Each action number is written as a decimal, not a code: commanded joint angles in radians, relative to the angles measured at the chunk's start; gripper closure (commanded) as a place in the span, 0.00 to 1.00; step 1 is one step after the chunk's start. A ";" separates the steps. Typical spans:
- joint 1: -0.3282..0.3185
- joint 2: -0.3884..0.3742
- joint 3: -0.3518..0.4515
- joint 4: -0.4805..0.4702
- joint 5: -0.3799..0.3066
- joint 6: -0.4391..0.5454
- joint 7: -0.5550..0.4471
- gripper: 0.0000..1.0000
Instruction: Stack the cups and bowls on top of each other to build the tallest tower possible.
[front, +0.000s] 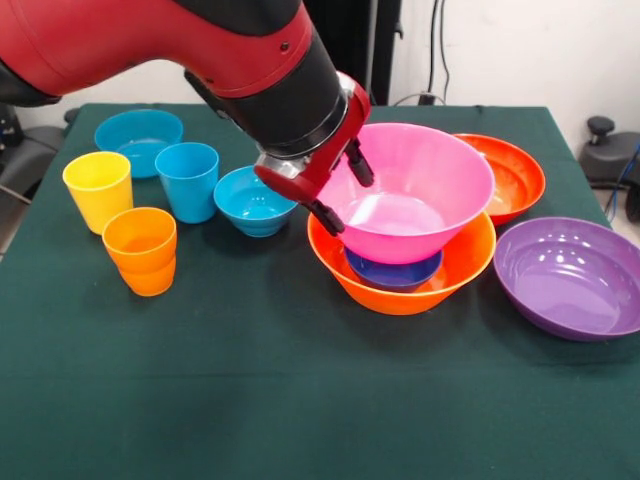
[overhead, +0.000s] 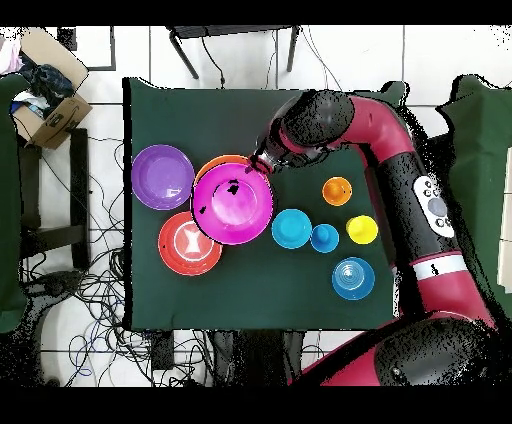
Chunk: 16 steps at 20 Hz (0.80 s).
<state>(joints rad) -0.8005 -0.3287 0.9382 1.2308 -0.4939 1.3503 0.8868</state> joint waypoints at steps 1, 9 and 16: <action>0.059 0.068 -0.043 -0.228 -0.059 0.221 -0.349 0.00; 0.117 0.129 -0.015 -0.467 -0.158 0.402 -0.529 0.00; 0.171 0.144 -0.001 -0.618 -0.261 0.498 -0.656 0.00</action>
<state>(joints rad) -0.6937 -0.2337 0.9392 0.8040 -0.6201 1.7229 0.6700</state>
